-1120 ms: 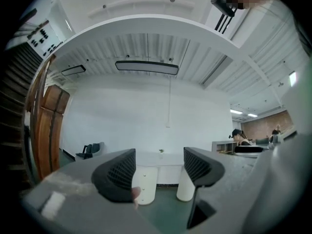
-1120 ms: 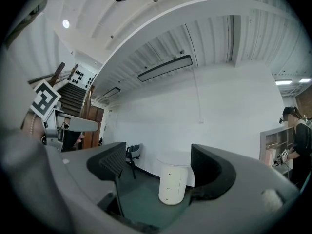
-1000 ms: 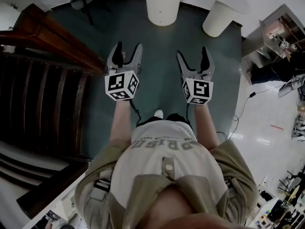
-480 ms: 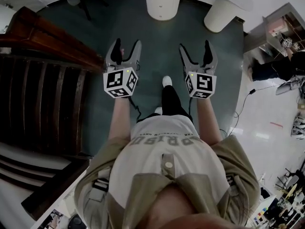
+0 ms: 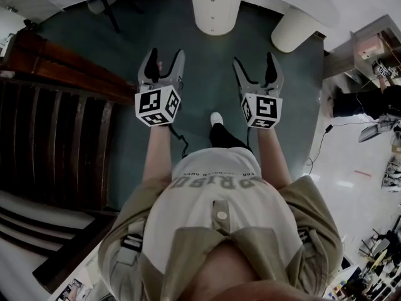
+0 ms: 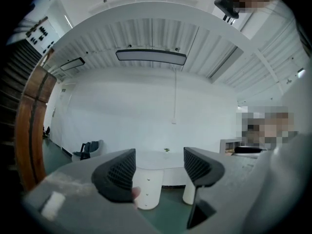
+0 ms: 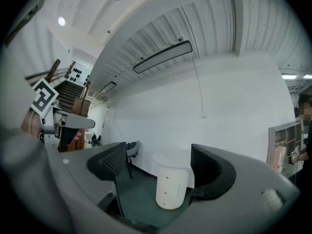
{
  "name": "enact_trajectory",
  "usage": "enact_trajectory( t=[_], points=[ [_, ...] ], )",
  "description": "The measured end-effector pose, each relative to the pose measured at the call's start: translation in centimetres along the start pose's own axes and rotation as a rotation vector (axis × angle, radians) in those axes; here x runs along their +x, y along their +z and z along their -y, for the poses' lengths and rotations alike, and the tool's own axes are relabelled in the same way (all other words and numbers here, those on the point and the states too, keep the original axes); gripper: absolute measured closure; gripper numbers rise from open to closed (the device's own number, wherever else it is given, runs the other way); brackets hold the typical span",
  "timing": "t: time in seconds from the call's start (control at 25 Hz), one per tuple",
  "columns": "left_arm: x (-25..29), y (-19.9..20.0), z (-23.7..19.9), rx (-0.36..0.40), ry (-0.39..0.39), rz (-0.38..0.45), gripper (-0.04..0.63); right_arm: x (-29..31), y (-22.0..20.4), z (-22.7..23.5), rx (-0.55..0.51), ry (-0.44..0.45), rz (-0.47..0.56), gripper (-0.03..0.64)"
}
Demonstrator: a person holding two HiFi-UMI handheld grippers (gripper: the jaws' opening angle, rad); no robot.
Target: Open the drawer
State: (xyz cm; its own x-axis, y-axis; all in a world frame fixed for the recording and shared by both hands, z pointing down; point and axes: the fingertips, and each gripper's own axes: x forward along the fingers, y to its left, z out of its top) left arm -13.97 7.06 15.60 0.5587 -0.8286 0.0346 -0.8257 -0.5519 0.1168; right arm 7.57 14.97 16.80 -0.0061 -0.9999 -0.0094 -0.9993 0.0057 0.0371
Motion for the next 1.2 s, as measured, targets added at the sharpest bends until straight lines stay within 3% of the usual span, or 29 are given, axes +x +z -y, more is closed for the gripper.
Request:
enact_trajectory(
  t=[0.48,0.92,1.2],
  points=[
    [12.1,2.3,0.1,0.02,0.017,0.023,0.273,10.8,1.3,5.7,-0.03,0.011,0.019,0.211],
    [15.9,0.6,-3.7,0.013,0.071,-0.014,0.272,16.7,-1.5,5.6,-0.037,0.02,-0.028,0.212],
    [19.0,-0.6,-6.1,0.008,0.056,-0.031,0.273,20.8,-3.1,4.7,-0.042,0.016,-0.047,0.212]
  ],
)
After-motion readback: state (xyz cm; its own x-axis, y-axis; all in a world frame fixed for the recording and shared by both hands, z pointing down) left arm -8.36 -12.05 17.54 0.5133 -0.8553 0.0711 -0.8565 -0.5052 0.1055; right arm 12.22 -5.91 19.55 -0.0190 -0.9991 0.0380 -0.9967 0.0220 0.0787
